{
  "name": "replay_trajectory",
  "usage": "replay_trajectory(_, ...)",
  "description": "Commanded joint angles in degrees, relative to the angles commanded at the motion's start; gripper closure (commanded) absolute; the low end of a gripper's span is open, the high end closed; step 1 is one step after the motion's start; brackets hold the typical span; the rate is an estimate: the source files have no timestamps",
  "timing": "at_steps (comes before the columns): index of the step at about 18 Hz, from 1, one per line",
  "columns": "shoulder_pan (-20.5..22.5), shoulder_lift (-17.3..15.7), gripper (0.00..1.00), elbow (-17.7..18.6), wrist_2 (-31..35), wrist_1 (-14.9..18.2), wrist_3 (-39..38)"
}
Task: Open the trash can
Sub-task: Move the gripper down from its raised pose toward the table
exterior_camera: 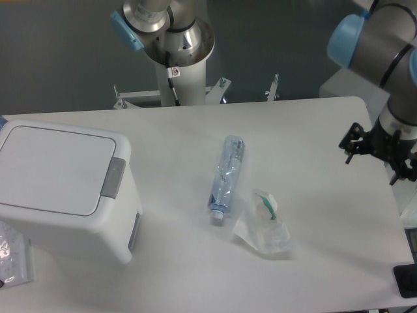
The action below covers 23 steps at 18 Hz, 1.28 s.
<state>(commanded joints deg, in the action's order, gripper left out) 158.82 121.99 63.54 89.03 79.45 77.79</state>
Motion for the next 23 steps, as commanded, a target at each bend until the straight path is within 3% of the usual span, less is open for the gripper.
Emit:
replay_trajectory(8, -1.2, -0.5, 0.00, 2.0, -2.4, -0.2, -1.7)
replay_trajectory(10, -1.5, -1.0, 0.00, 2.4, -4.7, -0.7, -7.3)
replay_trajectory(11, -2.5, -1.2, 0.00, 2.2, -4.9, -1.8, -10.2)
replay_trajectory(14, -6.8, -1.2, 0.00, 3.0, -5.0, -9.6, -16.6)
replay_trajectory(16, -9.0, -0.9, 0.00, 4.3, -5.4, -12.8, -21.6)
replay_trajectory(19, -11.4, -1.1, 0.00, 6.9, -6.5, -20.3, -28.3)
replay_trajectory(21, -12.2, -1.4, 0.00, 7.1, -9.2, -22.8, -35.4)
replay_trajectory(23, -14.1, -1.8, 0.00, 6.7, -11.1, -22.9, -38.7)
